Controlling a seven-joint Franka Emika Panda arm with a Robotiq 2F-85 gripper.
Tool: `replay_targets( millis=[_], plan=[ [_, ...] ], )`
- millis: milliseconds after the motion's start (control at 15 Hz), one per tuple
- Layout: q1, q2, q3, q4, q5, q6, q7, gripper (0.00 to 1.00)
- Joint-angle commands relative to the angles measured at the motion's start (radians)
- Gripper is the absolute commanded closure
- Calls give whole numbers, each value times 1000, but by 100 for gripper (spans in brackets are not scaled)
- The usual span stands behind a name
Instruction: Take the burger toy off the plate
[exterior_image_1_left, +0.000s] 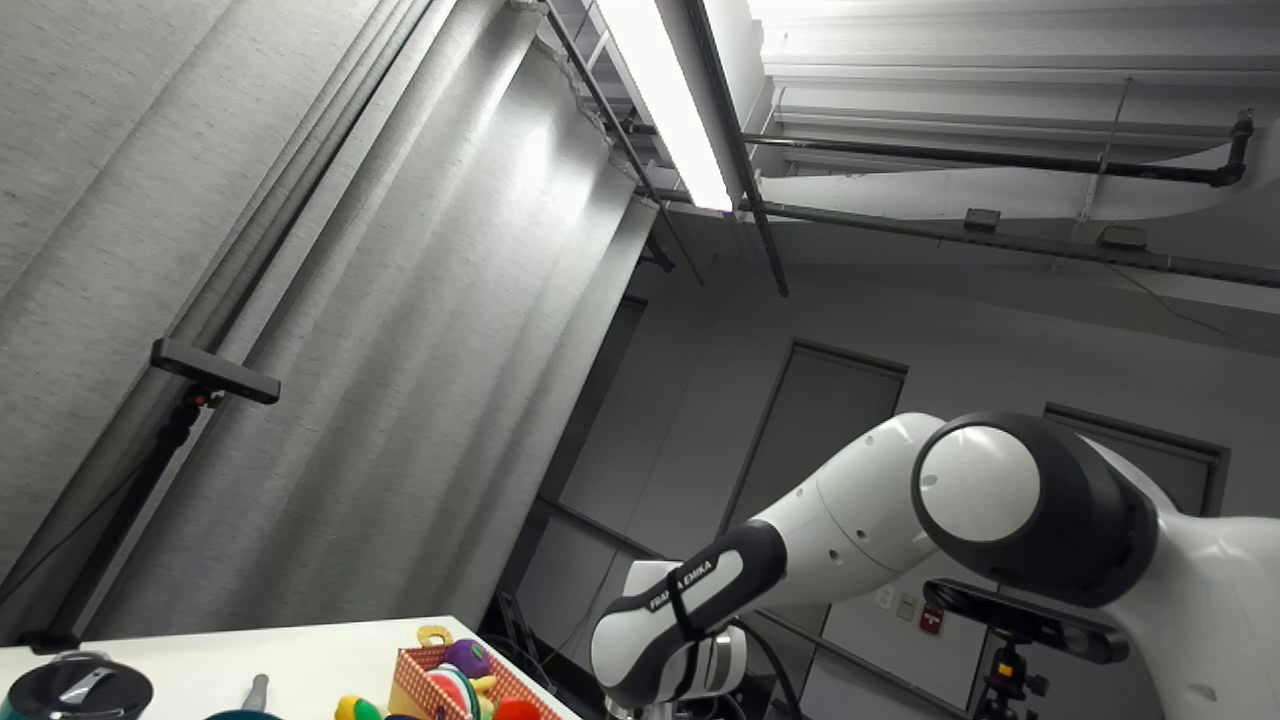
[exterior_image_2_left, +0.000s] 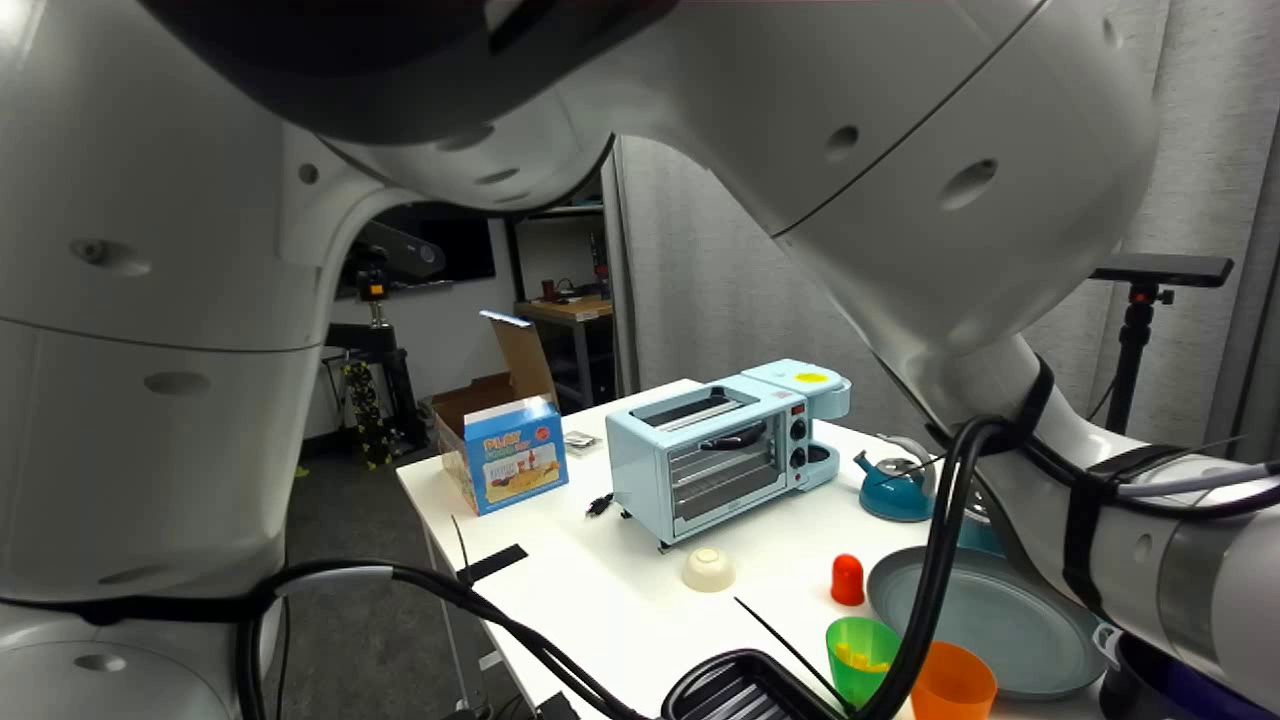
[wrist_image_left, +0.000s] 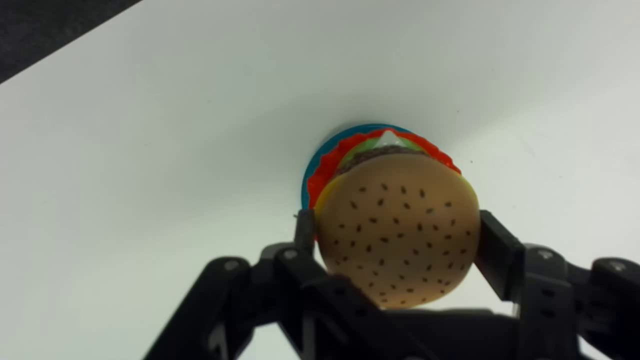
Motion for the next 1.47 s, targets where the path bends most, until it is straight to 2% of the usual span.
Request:
replay_targets(
  millis=[0, 1400],
  plan=[
    [-18, -13, -2, -15, -25, 10, -3, 49],
    [-27, 29, 25, -7, -2, 104, -5, 49]
  ],
)
